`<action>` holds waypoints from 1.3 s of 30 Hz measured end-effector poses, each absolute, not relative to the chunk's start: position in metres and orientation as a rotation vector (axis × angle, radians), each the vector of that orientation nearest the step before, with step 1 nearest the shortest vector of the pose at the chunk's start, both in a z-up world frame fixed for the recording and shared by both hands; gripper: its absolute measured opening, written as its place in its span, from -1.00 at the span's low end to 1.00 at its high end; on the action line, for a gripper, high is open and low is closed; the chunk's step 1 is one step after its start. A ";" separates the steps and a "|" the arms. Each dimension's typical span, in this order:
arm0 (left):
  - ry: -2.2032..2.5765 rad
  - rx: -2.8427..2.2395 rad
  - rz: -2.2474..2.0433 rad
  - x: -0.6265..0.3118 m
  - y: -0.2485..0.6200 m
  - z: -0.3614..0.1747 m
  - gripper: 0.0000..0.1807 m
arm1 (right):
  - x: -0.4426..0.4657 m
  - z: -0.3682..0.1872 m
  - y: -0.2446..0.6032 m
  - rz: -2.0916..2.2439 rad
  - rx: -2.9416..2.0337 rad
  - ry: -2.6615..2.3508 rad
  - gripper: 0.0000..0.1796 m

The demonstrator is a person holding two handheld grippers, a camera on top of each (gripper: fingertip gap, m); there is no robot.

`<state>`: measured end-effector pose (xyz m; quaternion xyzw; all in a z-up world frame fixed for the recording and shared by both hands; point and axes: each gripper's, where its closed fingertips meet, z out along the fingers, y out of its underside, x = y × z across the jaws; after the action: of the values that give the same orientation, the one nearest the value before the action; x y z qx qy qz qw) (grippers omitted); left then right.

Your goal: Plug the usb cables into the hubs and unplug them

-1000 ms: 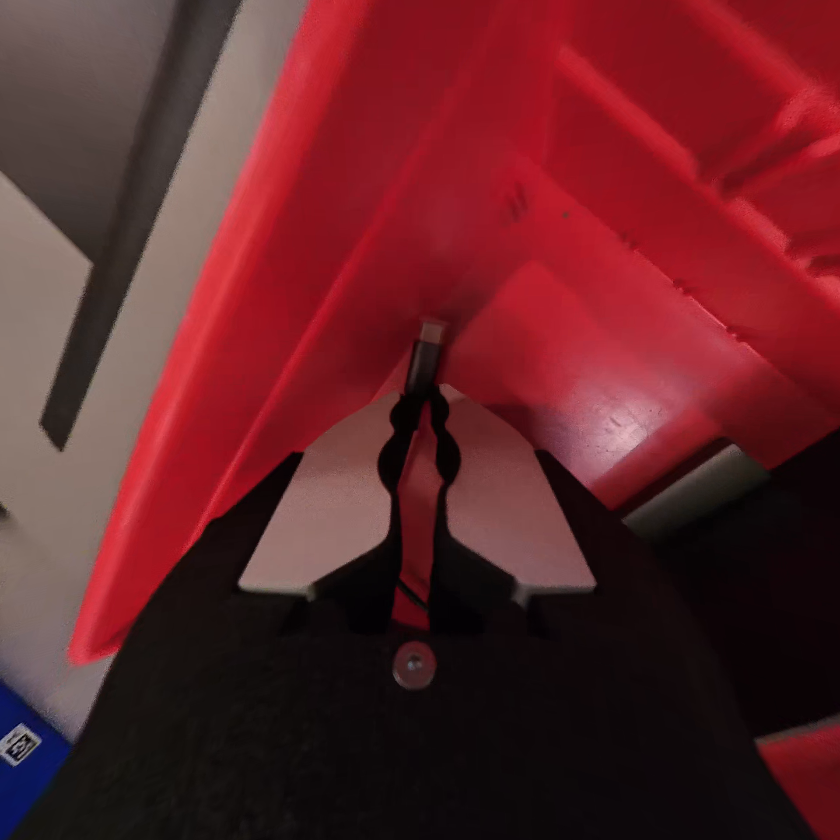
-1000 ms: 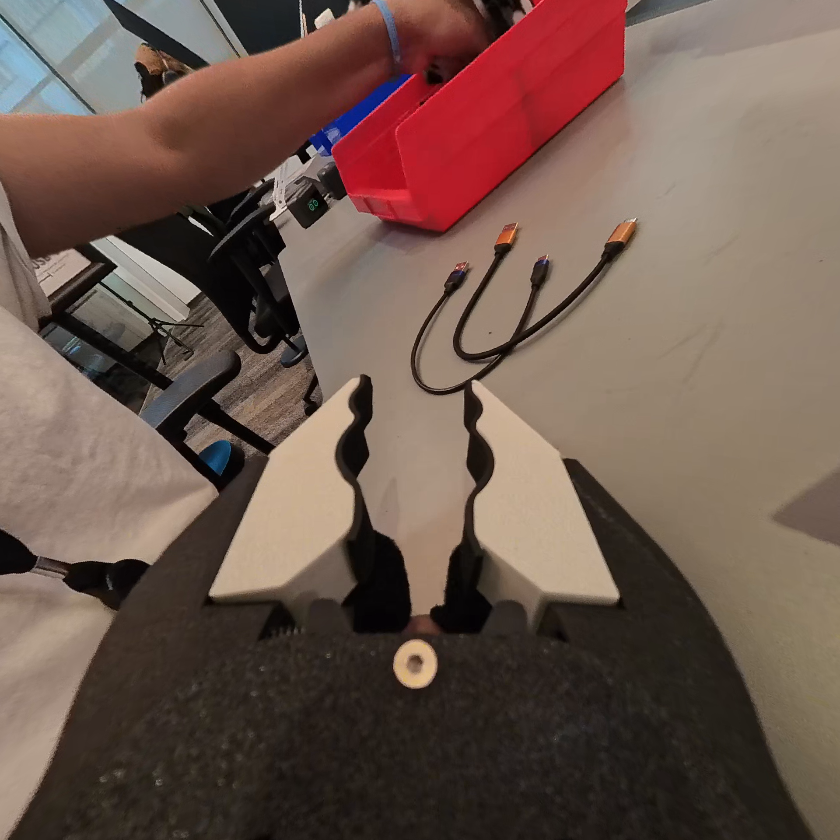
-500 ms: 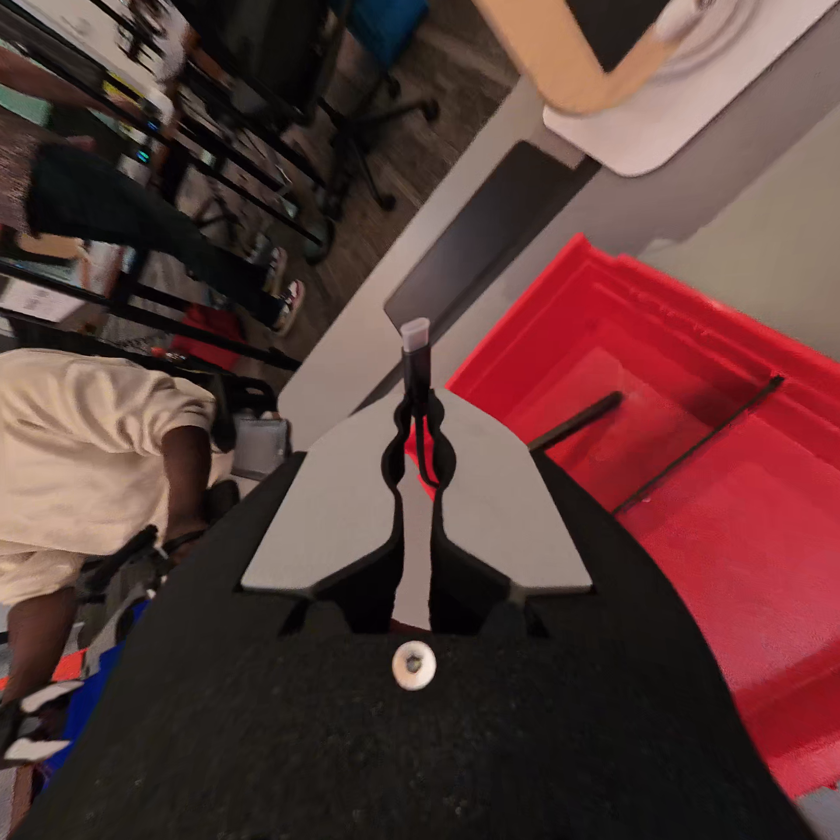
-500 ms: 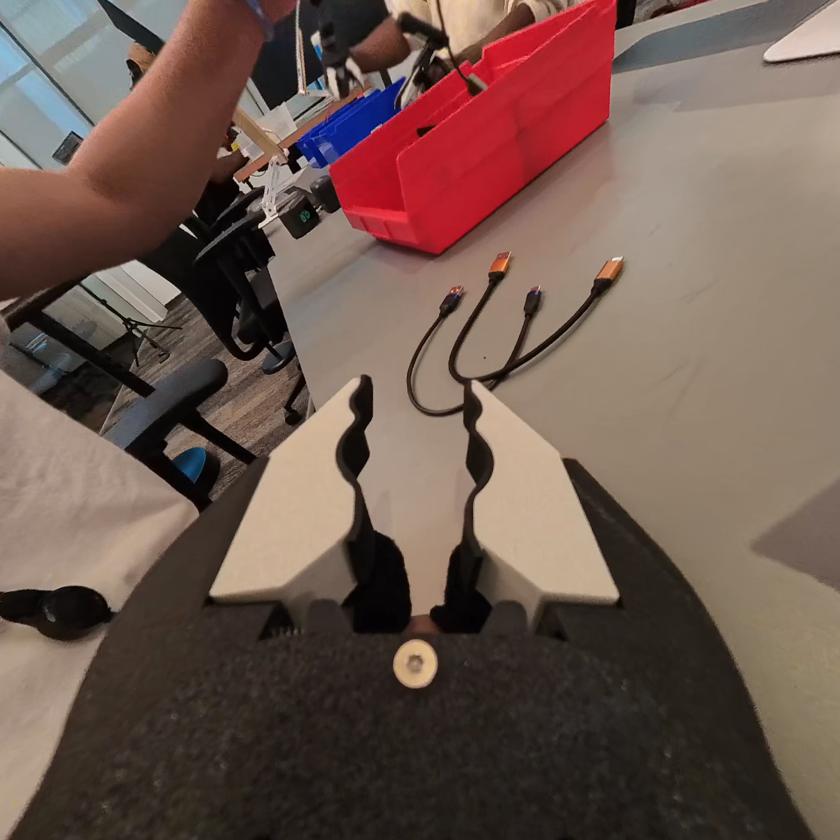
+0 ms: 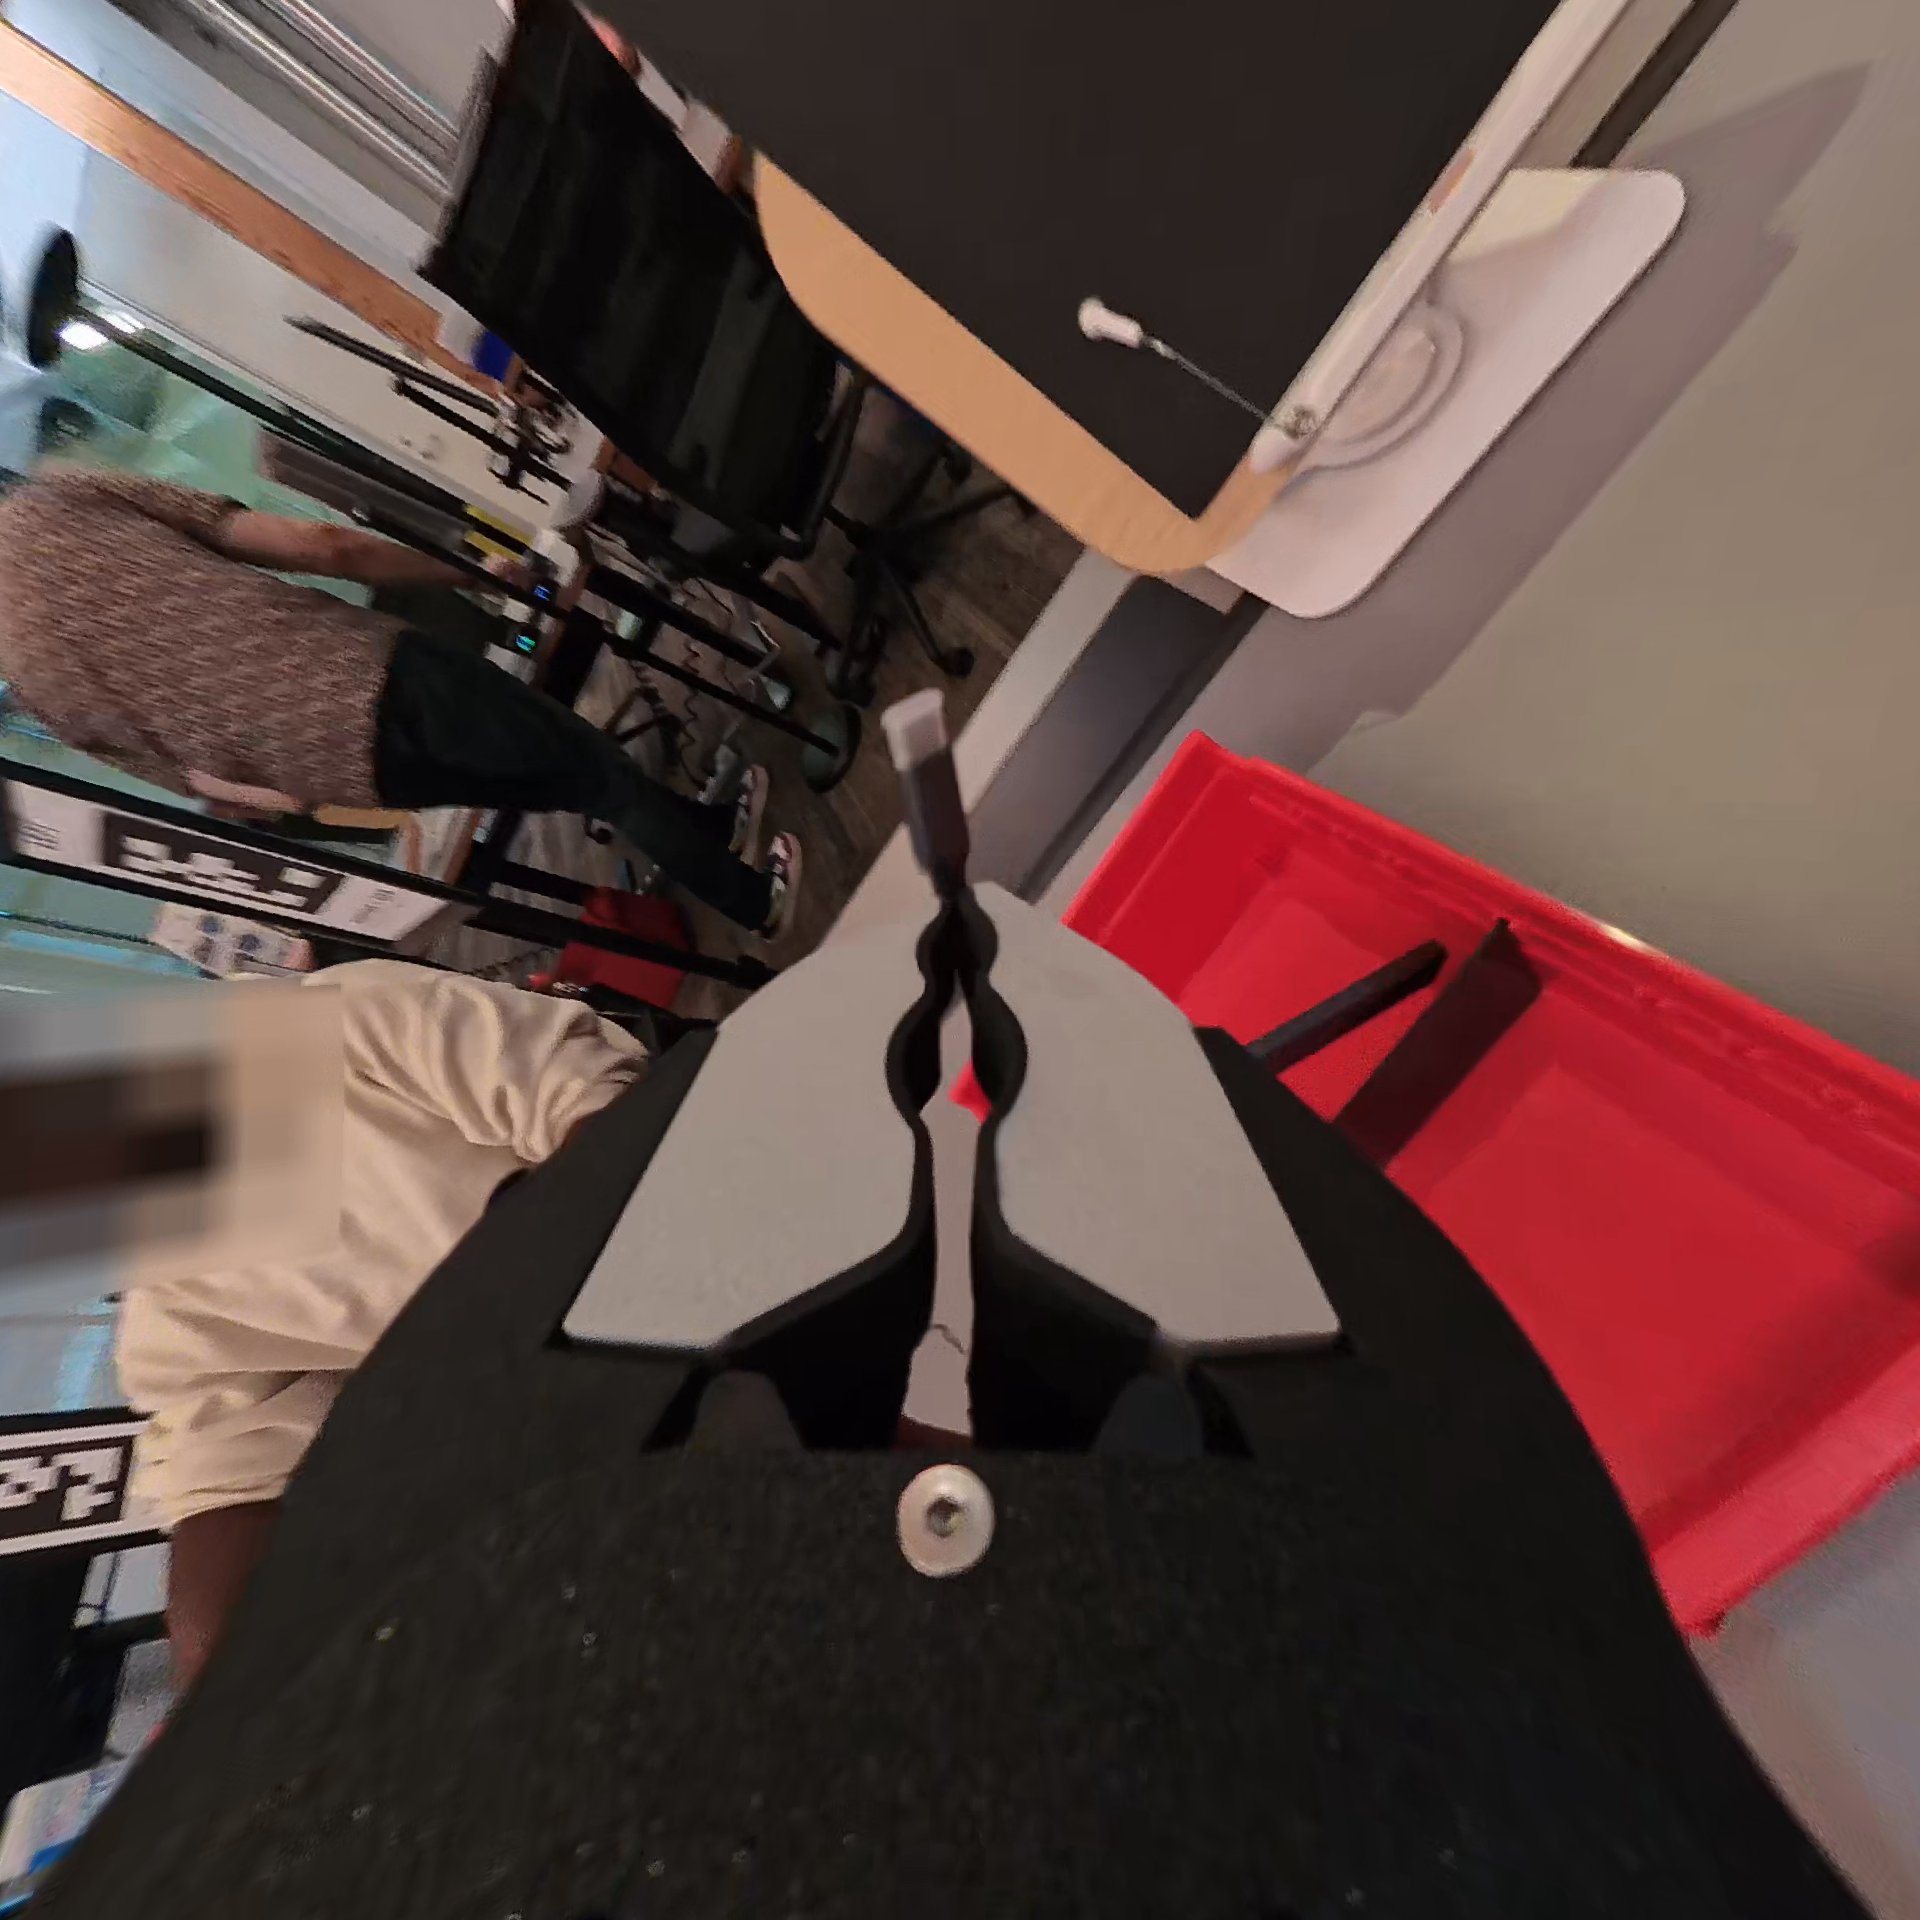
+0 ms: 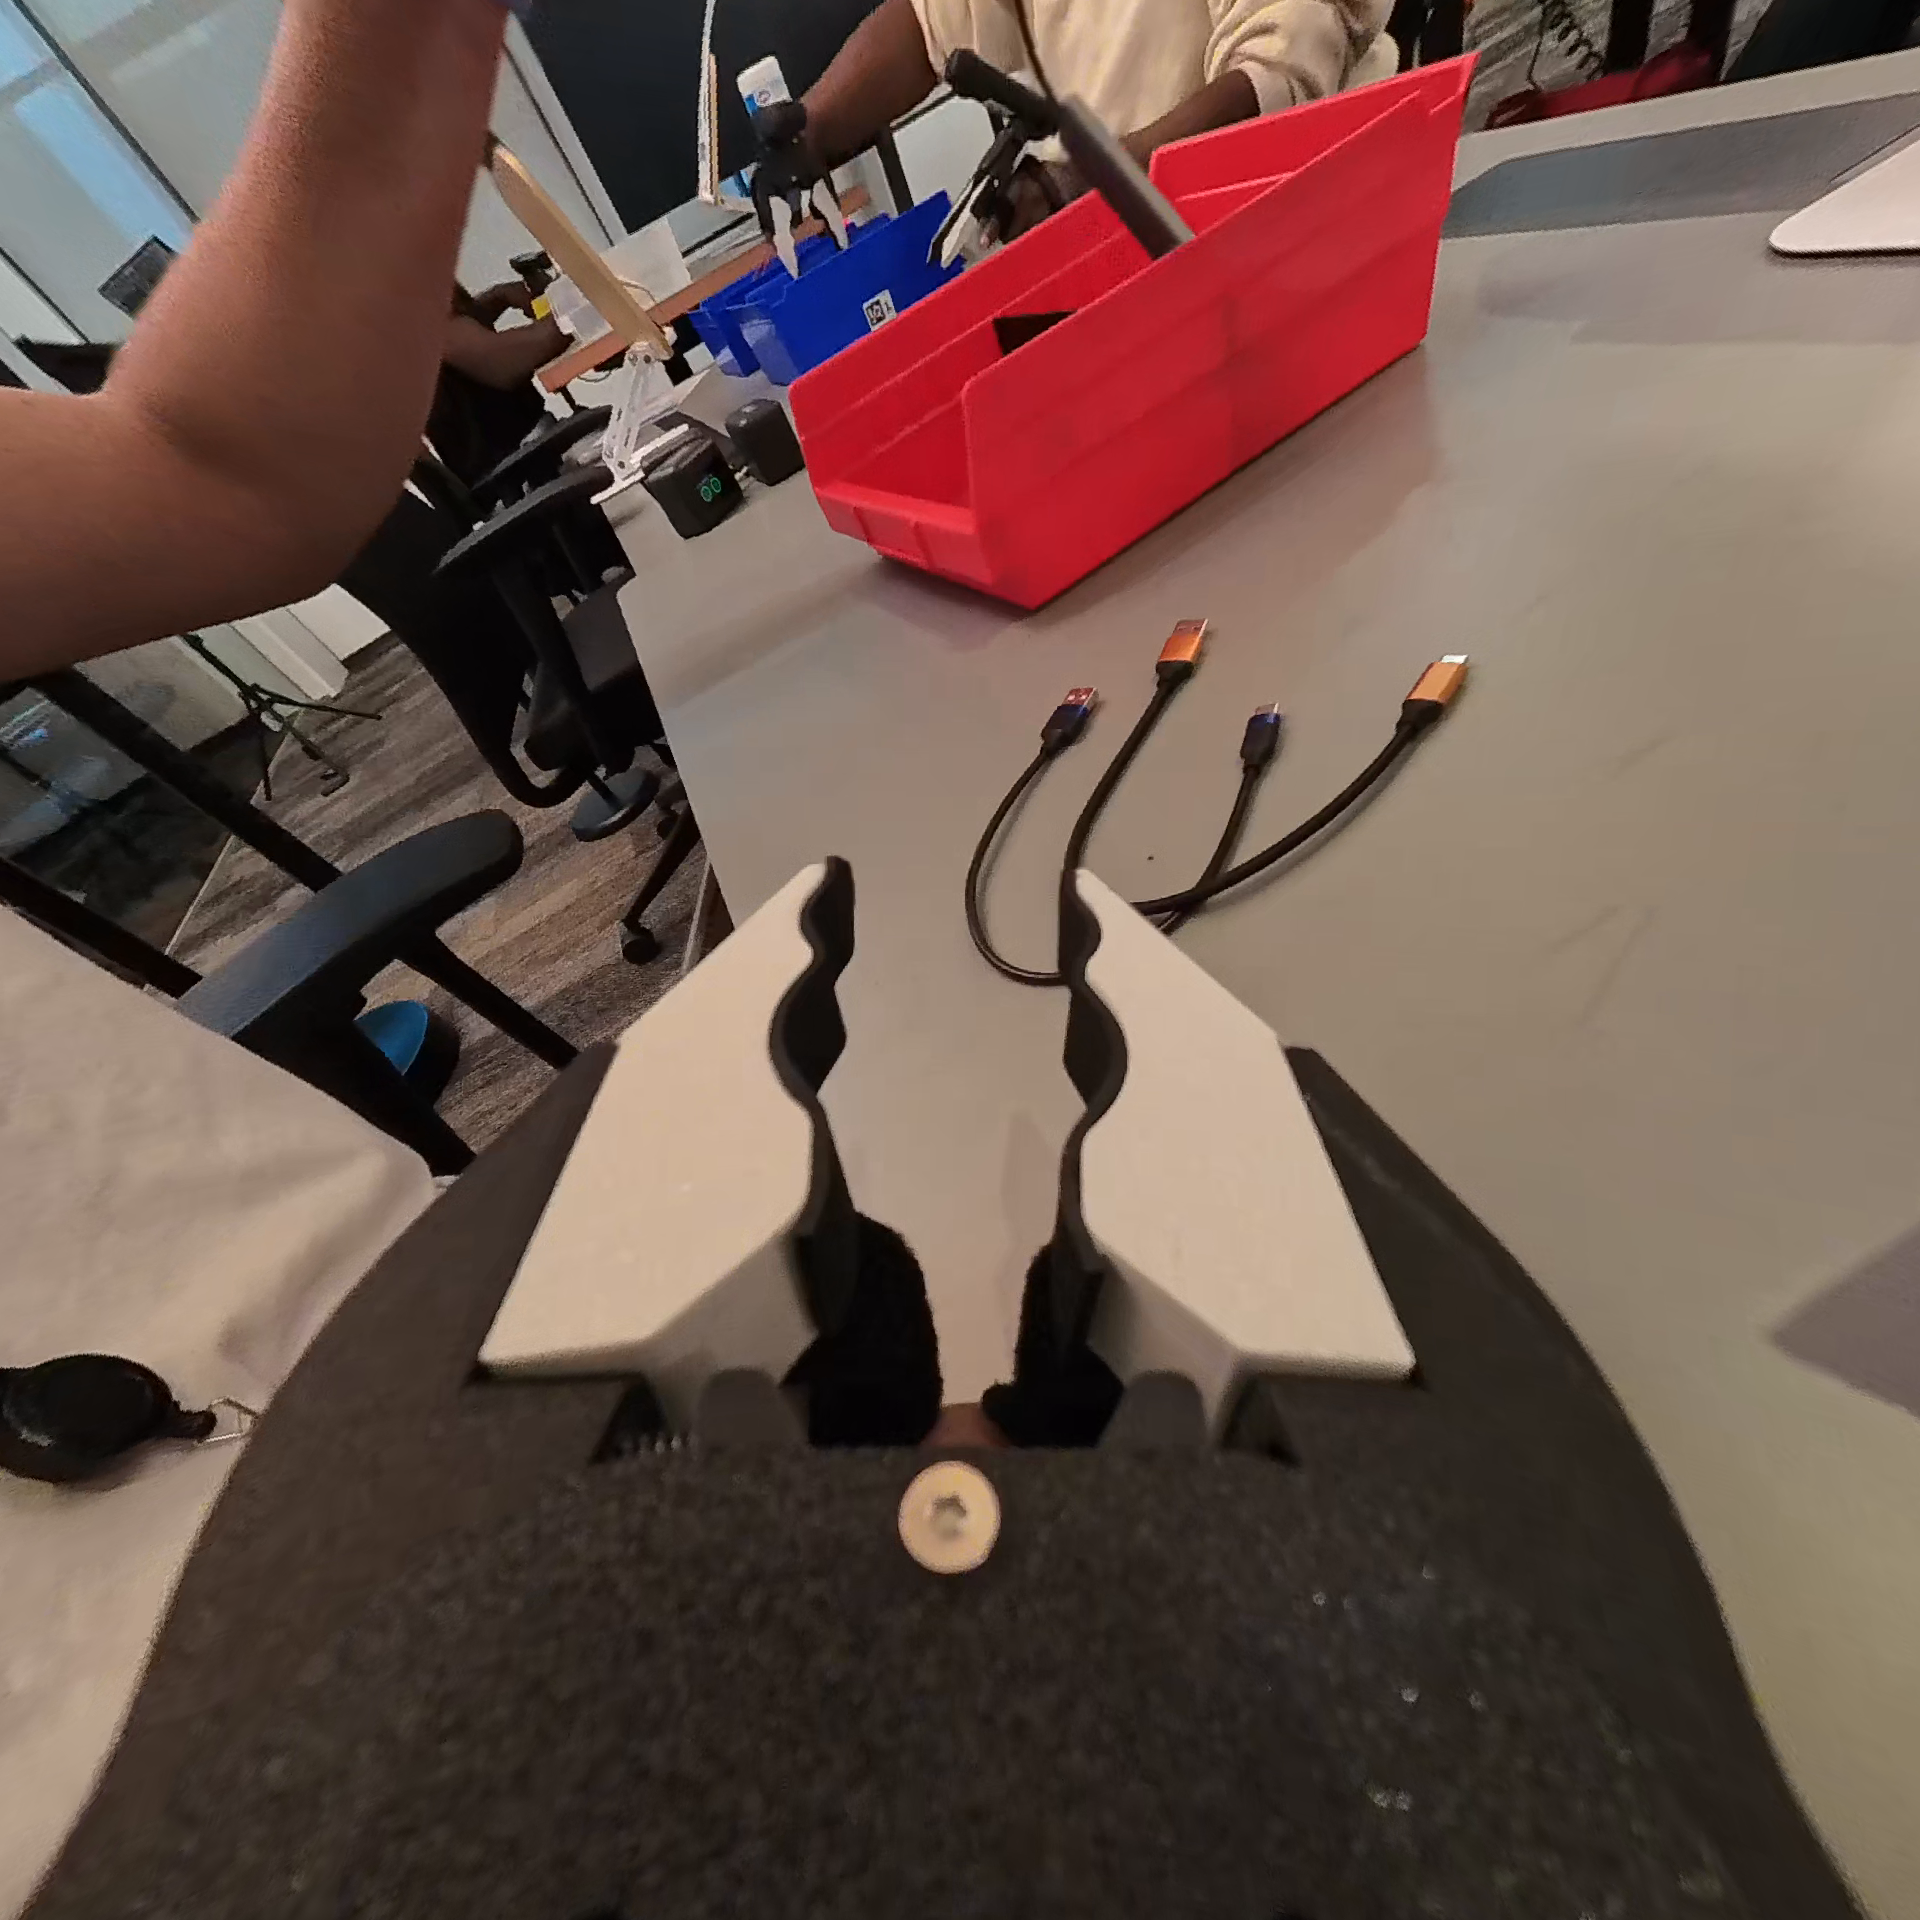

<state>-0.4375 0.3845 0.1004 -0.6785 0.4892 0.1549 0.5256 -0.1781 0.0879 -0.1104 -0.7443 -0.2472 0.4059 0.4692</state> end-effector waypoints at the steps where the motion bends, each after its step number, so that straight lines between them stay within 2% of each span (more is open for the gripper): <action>1: 1.161 -1.595 0.379 -0.435 0.381 0.112 -1.00 | -0.177 -0.109 0.089 0.994 -1.822 -0.598 -0.58; 6: 1.162 -1.501 0.372 -0.413 0.359 0.159 -1.00 | -0.180 -0.102 0.106 0.904 -1.823 -0.619 -0.58; 9: 1.226 -1.526 0.342 -0.401 0.350 0.152 -1.00 | -0.191 -0.096 0.106 0.921 -1.802 -0.672 -0.58; 15: 1.312 -1.878 0.155 -0.416 0.373 0.053 -1.00 | -0.189 -0.112 0.092 0.929 -1.816 -0.701 -0.58; 18: 1.235 -2.164 0.050 -0.437 0.406 -0.013 -0.78 | -0.183 -0.118 0.088 0.946 -1.830 -0.682 -0.58; 22: 0.970 -2.467 0.016 -0.471 0.463 -0.085 -0.68 | -0.183 -0.121 0.087 0.973 -1.835 -0.663 -0.58; 30: 0.728 -2.750 0.296 -0.512 0.516 -0.171 -0.47 | -0.188 -0.138 0.083 0.999 -1.886 -0.729 -0.57; 32: 0.685 -2.776 0.283 -0.515 0.517 -0.182 -0.49 | -0.187 -0.137 0.082 1.011 -1.886 -0.722 -0.57; 34: 0.733 -2.762 0.348 -0.519 0.517 -0.188 -0.68 | -0.185 -0.136 0.083 1.027 -1.885 -0.704 -0.57; 35: 0.788 -2.756 0.345 -0.517 0.514 -0.190 -0.94 | -0.185 -0.135 0.083 1.036 -1.884 -0.696 -0.57; 39: 0.869 -2.683 0.419 -0.518 0.507 -0.179 -0.96 | -0.185 -0.134 0.083 1.056 -1.881 -0.689 -0.57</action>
<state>-0.5184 0.5075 -0.1788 -0.9311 0.3016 0.1456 0.1447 -0.1845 0.0830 -0.1342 -0.7520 -0.2755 0.4224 0.4246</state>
